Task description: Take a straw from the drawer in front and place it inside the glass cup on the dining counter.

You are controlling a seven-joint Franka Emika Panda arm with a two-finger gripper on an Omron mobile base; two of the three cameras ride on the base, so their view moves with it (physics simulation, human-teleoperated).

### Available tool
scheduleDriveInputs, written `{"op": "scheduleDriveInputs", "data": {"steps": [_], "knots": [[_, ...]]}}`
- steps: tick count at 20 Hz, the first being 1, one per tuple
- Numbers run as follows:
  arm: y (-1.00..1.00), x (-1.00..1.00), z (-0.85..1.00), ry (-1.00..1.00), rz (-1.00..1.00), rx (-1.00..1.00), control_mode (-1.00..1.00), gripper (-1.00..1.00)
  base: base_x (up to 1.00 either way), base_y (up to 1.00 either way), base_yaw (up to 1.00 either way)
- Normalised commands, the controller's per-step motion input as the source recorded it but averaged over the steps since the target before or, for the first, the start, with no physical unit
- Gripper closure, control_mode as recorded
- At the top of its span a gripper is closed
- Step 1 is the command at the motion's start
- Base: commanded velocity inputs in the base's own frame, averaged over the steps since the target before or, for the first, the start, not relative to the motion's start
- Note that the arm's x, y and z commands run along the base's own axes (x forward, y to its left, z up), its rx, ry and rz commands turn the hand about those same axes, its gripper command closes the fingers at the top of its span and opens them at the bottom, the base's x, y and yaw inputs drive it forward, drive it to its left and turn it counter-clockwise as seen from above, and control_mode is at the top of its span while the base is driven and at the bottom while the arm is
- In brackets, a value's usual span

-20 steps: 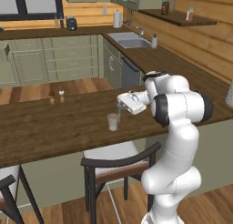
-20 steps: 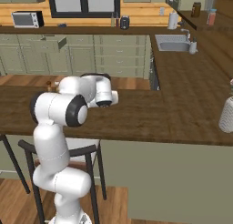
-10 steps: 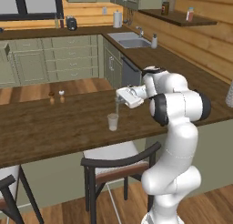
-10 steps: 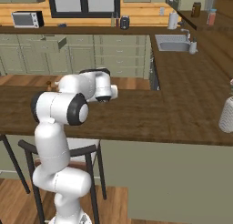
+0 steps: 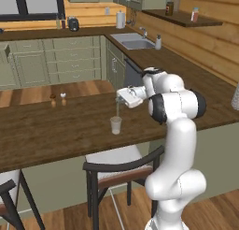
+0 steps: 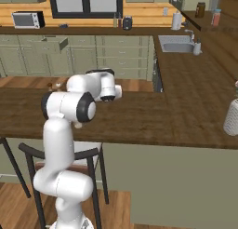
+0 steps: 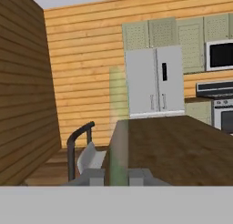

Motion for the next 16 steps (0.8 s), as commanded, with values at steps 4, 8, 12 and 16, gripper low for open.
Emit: {"op": "scheduleDriveInputs", "data": {"steps": [4, 8, 12, 16], "knots": [[0.03, 0.28, -0.38, 0.0, 0.0, 0.0, -1.0, 1.0, 0.0, 0.0, 0.0], [0.05, 0.14, -0.3, 0.0, 0.0, 0.0, -1.0, 1.0, 0.0, 0.0, 0.0], [0.07, 0.16, -0.3, 0.0, 0.0, 0.0, -1.0, 1.0, 0.0, 0.0, 0.0], [0.09, 0.0, -0.2, 0.0, 0.0, 0.0, -1.0, 1.0, 0.0, 0.0, 0.0]]}}
